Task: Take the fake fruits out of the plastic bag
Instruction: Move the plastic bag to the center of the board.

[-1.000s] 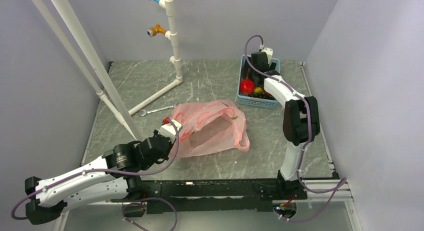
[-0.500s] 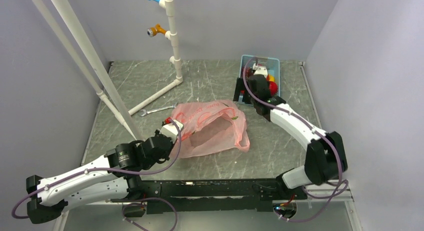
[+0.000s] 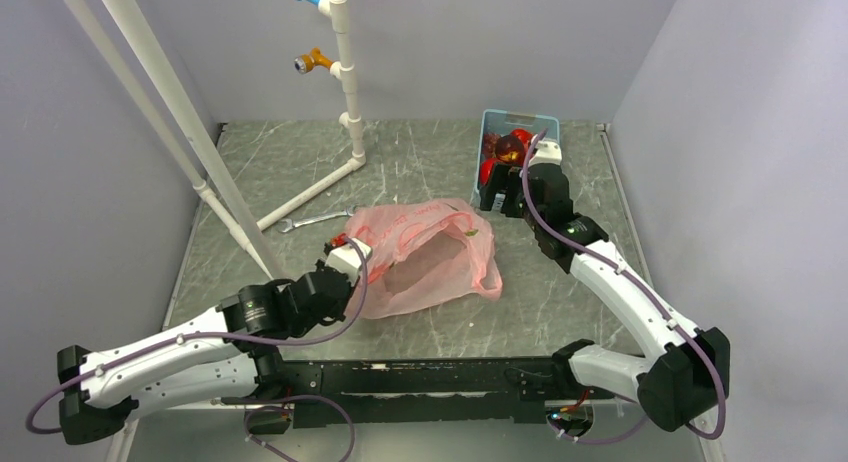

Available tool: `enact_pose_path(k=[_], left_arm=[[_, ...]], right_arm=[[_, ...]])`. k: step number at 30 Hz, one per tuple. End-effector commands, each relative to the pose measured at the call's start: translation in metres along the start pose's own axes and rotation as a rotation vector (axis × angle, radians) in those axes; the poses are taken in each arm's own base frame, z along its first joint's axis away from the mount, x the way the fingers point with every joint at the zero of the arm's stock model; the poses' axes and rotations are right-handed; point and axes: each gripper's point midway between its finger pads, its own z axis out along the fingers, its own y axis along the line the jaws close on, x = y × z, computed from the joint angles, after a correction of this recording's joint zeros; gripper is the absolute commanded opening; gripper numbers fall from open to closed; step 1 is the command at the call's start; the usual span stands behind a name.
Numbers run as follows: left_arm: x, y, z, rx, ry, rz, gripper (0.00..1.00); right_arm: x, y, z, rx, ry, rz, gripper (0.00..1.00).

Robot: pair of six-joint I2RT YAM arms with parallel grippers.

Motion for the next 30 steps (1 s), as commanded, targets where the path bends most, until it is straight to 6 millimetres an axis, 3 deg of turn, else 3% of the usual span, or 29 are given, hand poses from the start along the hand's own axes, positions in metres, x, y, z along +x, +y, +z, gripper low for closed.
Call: enact_pose_path(k=[1,9,14,16,19,25,27,30], left_arm=[[-0.007,-0.033,0.009,0.100,0.019,-0.110,0.00],[0.040,-0.056,0.038,0.116,0.139,-0.253,0.00],[0.070,-0.040,0.045,-0.026,0.239,-0.274,0.00],[0.071,-0.034,0.045,-0.074,0.255,-0.282,0.13],[0.066,-0.032,0.044,-0.095,0.244,-0.300,0.45],[0.047,-0.024,0.039,-0.109,0.204,-0.329,0.92],[0.034,-0.021,0.031,-0.097,0.180,-0.326,0.99],[0.013,-0.019,0.013,-0.049,0.136,-0.338,0.99]], right_arm=[[-0.013,0.011,-0.002,-0.038,-0.015,0.021,0.99],[0.020,0.000,0.001,-0.037,0.056,0.025,0.99],[0.066,-0.011,0.019,-0.090,0.175,0.152,0.99],[0.079,-0.003,0.027,-0.141,0.213,0.175,0.99],[0.095,0.015,0.040,-0.222,0.268,0.223,0.99],[0.105,0.084,0.071,-0.344,0.303,0.177,0.99],[0.100,0.100,0.085,-0.348,0.298,0.164,0.99],[0.081,0.108,0.110,-0.301,0.266,0.134,0.99]])
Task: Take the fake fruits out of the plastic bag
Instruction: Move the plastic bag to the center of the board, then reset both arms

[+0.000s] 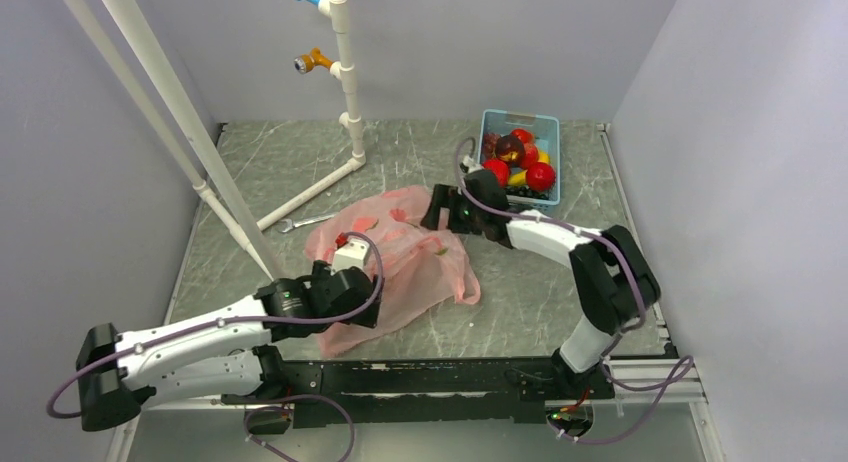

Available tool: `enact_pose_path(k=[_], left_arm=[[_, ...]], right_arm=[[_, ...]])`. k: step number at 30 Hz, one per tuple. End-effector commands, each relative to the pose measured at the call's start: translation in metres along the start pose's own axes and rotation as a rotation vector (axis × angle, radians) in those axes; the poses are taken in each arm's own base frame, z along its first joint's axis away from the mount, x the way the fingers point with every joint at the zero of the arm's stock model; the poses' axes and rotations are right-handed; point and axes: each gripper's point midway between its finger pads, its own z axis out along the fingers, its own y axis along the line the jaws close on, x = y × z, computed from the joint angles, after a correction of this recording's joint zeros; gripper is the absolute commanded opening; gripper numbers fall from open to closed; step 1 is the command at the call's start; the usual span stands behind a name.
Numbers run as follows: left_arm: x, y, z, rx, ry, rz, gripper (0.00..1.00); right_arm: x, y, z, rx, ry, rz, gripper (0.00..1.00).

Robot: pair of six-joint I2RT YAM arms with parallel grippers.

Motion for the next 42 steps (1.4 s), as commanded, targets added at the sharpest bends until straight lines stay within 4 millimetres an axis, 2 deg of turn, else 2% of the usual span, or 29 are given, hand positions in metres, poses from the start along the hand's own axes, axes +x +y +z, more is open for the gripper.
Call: enact_pose_path(k=[1,4,7,9,14,20,24,27,31,35,38,42], left_arm=[[-0.044,-0.006,-0.042,0.091,-0.115,-0.047,0.99],[-0.061,-0.008,-0.075,0.202,-0.188,-0.084,0.99],[-0.074,-0.007,-0.105,0.302,-0.264,-0.120,0.99],[-0.084,-0.003,-0.126,0.351,-0.324,-0.151,0.99],[-0.114,0.003,-0.172,0.447,-0.466,-0.158,0.99],[-0.142,0.012,-0.205,0.448,-0.554,-0.145,0.99],[-0.156,0.011,-0.229,0.539,-0.681,-0.152,0.99],[-0.167,0.004,-0.259,0.652,-0.788,-0.110,0.99],[-0.179,0.003,-0.304,0.768,-0.920,-0.052,1.00],[-0.186,0.006,-0.338,0.838,-1.016,-0.014,0.99],[-0.189,0.010,-0.347,0.838,-1.040,-0.008,0.99],[-0.193,0.013,-0.351,0.824,-1.052,-0.009,0.99]], right_arm=[[-0.079,0.035,0.014,-0.012,-0.171,-0.036,0.99],[-0.093,0.021,0.012,0.109,-0.169,-0.080,0.99],[-0.106,0.014,-0.011,0.175,-0.223,-0.130,0.99],[-0.119,0.014,-0.042,0.210,-0.290,-0.165,0.99],[-0.135,0.013,-0.115,0.266,-0.416,-0.225,0.99],[-0.138,0.019,-0.199,0.254,-0.570,-0.249,0.99],[-0.147,0.036,-0.267,0.172,-0.746,-0.250,0.99],[-0.150,0.054,-0.313,0.078,-0.869,-0.272,0.99],[-0.152,0.063,-0.363,0.018,-1.018,-0.281,1.00],[-0.151,0.058,-0.398,0.021,-1.123,-0.245,1.00],[-0.150,0.054,-0.418,0.028,-1.174,-0.220,1.00],[-0.150,0.052,-0.431,0.042,-1.191,-0.196,1.00]])
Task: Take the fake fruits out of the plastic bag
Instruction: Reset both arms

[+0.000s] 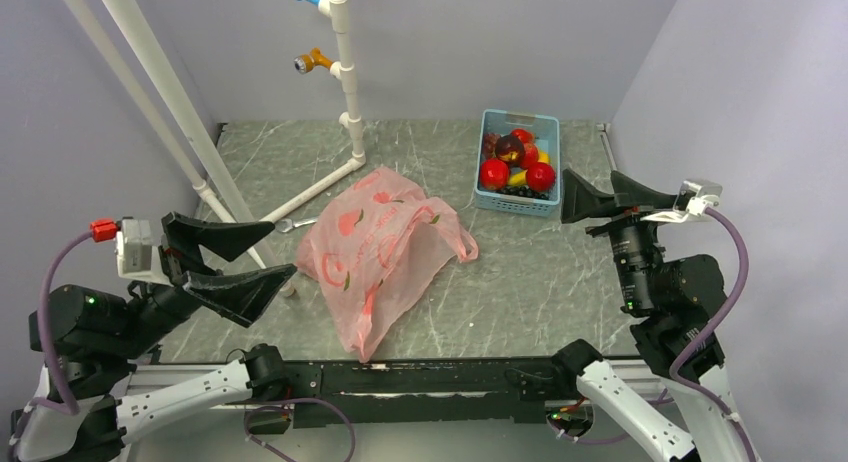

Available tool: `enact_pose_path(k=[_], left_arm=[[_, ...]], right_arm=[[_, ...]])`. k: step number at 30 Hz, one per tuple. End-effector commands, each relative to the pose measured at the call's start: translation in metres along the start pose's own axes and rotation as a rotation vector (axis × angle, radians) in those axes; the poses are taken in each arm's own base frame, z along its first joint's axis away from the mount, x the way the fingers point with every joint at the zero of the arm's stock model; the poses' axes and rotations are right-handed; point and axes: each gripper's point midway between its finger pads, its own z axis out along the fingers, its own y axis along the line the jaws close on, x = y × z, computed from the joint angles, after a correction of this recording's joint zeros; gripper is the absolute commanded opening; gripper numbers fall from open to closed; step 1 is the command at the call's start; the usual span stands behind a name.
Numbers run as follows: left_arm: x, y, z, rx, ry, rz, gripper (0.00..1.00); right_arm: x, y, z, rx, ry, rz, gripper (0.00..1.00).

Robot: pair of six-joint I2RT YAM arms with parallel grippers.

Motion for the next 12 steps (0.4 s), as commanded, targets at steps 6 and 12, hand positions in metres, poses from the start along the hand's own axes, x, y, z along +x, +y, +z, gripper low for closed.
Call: enact_pose_path(k=[6,12], left_arm=[[-0.019,-0.003,0.001,0.010,-0.052,0.041,0.99],[-0.017,-0.002,0.001,0.005,-0.046,0.037,0.99]], right_arm=[[-0.017,-0.005,-0.003,0.034,-0.042,0.002,1.00],[-0.008,-0.001,0.002,0.014,-0.007,-0.023,1.00]])
